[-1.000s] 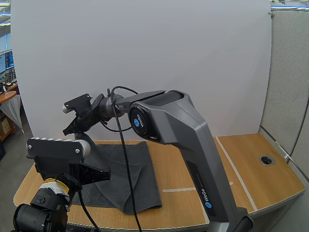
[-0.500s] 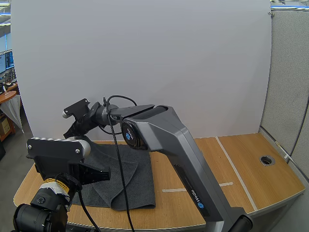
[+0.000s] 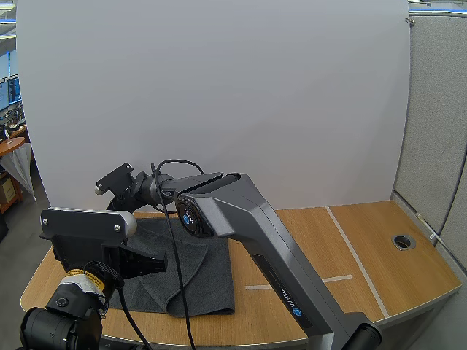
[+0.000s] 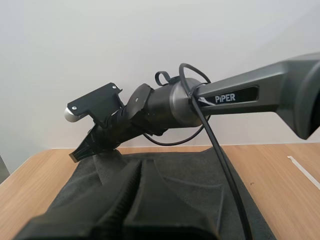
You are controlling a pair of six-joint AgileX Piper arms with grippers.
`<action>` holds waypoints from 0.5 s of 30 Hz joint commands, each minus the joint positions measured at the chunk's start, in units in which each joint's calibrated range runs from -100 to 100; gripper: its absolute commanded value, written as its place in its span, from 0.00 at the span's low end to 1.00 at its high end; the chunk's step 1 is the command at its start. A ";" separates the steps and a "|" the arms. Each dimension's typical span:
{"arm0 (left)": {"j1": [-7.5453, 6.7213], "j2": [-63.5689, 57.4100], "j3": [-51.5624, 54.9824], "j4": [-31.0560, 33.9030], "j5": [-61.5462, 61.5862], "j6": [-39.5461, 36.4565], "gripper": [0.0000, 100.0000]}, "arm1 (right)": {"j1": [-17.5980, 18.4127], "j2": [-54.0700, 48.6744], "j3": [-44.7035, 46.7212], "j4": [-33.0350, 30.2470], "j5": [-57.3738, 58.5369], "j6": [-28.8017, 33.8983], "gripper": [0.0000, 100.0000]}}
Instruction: Fold the towel
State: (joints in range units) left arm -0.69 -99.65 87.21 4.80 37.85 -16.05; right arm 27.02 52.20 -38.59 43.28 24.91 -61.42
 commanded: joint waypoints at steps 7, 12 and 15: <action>-0.03 -0.35 -0.40 0.19 -0.58 0.13 0.00 | 1.01 1.59 -1.40 -1.35 -7.34 -0.47 0.00; -0.03 -0.35 -0.40 0.19 -0.58 0.13 0.00 | 1.63 2.44 -3.00 -2.84 -7.33 -0.47 0.00; -0.03 -0.35 -0.40 0.19 -0.58 0.13 0.00 | 1.77 2.44 -3.00 -2.84 -7.28 -0.47 0.00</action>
State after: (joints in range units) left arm -0.69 -99.65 87.21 4.80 37.85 -16.05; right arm 28.45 54.55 -40.58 41.19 18.92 -61.51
